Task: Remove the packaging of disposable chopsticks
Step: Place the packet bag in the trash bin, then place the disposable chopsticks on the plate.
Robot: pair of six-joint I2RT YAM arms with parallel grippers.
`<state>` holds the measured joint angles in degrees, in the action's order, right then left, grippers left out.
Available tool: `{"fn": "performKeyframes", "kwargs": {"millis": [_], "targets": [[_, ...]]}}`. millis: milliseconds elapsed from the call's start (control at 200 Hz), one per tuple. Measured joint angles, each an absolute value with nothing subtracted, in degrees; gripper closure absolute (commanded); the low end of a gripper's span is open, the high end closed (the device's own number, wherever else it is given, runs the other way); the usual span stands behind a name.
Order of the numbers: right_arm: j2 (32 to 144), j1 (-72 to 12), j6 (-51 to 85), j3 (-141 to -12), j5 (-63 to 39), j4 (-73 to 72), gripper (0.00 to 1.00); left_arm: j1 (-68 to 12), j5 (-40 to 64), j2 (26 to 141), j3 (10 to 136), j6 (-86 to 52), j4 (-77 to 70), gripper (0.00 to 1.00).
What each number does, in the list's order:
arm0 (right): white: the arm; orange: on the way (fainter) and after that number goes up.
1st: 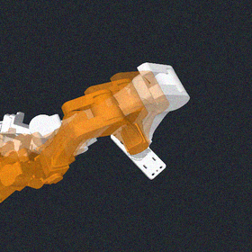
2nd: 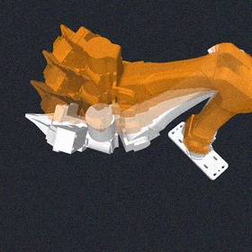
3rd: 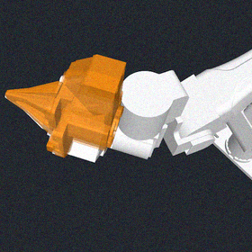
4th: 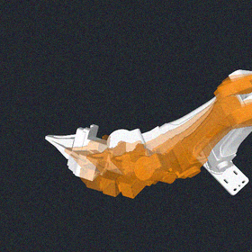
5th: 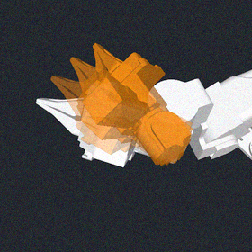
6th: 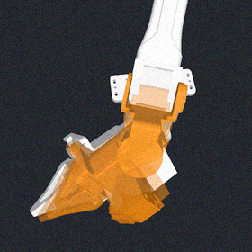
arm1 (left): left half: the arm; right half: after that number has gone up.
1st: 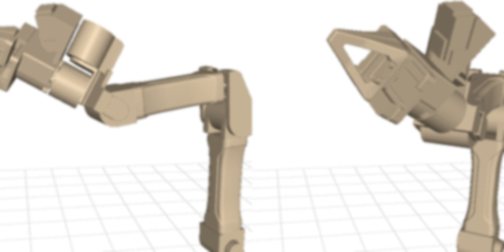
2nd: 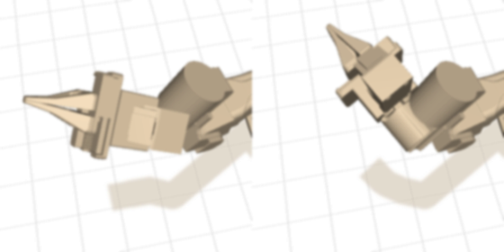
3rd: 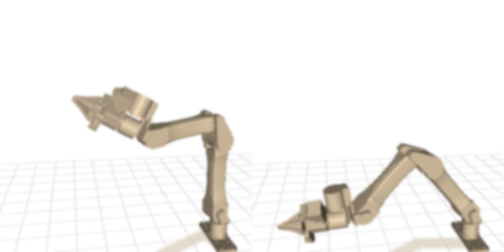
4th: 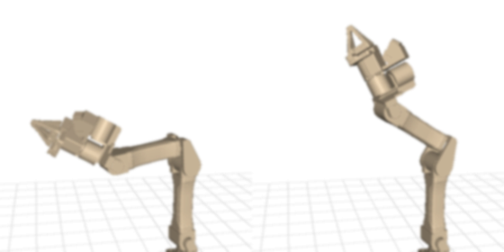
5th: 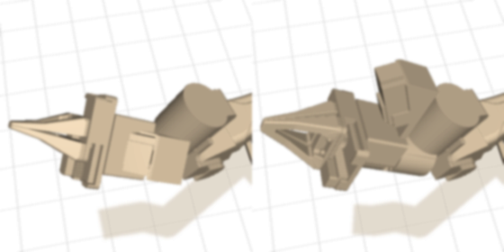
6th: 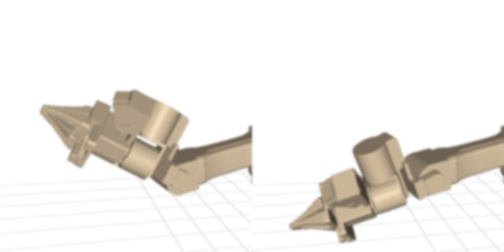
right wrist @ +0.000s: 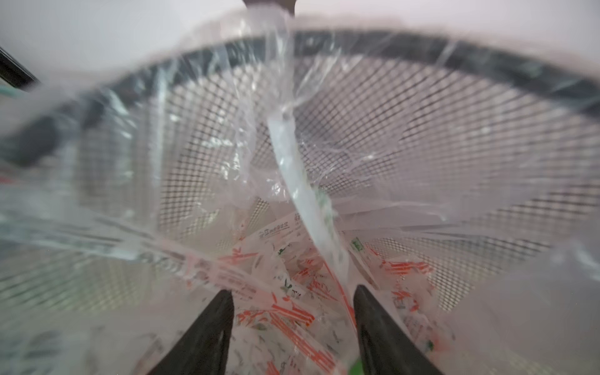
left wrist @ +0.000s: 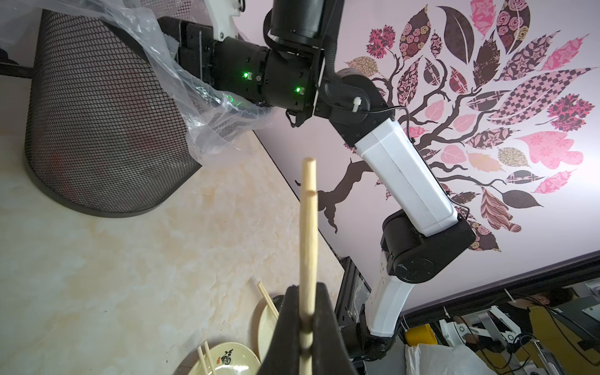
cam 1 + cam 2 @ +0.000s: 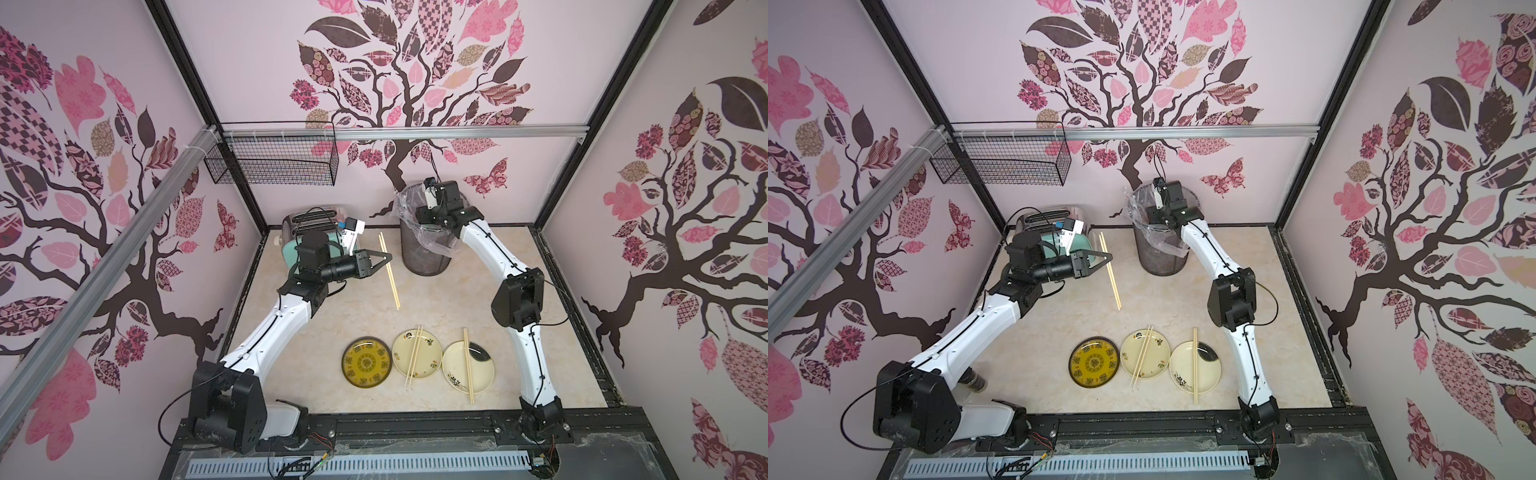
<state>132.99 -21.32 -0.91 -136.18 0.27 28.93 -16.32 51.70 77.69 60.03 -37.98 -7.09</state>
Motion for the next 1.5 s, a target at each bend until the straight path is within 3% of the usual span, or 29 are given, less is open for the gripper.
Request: {"fn": "performKeyframes", "kwargs": {"millis": [230, 510, 810, 985, 1216, 1501], "targets": [[119.3, -21.3, 1.7, -129.2, 0.2, 25.8, 0.19, -16.3, 51.6, 77.7, 60.8, -37.1, -5.2, 1.0], [104.8, -21.3, 2.4, -120.0, 0.0, 22.8, 0.2, -16.3, 51.5, 77.7, 60.8, -36.1, -4.1, 1.0], [69.6, -21.3, 5.3, -71.2, 0.6, 7.4, 0.19, -16.3, 51.6, 77.7, 60.8, -36.0, -3.7, 1.0], [55.9, -21.3, 8.8, -48.1, 3.6, -2.1, 0.2, -16.3, 51.6, 77.7, 60.8, -36.0, -3.7, 1.0], [53.0, -23.6, 12.6, -21.1, 6.4, -15.0, 0.23, -16.3, 51.7, 79.0, 60.8, -36.1, -4.8, 1.0], [60.1, -28.9, 16.0, -10.9, 9.3, -33.1, 0.24, -16.6, 51.3, 80.0, 60.8, -35.3, -4.8, 1.0]]}}
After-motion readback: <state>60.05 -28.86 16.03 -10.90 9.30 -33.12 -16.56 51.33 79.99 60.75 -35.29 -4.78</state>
